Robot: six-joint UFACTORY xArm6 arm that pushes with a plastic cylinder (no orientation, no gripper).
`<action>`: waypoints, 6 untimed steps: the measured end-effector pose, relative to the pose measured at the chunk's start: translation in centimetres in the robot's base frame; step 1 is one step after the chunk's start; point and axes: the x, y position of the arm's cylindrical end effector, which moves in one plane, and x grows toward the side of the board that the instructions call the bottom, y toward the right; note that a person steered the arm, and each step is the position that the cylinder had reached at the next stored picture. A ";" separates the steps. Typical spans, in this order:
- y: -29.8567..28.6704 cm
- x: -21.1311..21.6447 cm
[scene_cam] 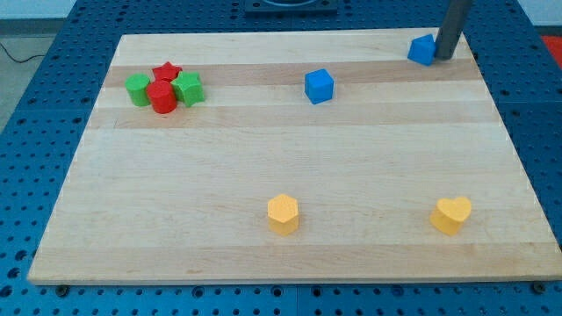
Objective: Locate the blue triangle at the right side of the blue cube
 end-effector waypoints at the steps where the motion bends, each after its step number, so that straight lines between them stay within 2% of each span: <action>1: -4.4 1.4; 2: -2.0 1.4; 3: 3.5 1.2; 4: 5.5 -2.6; 5: 4.5 -6.3; 6: -1.1 -3.4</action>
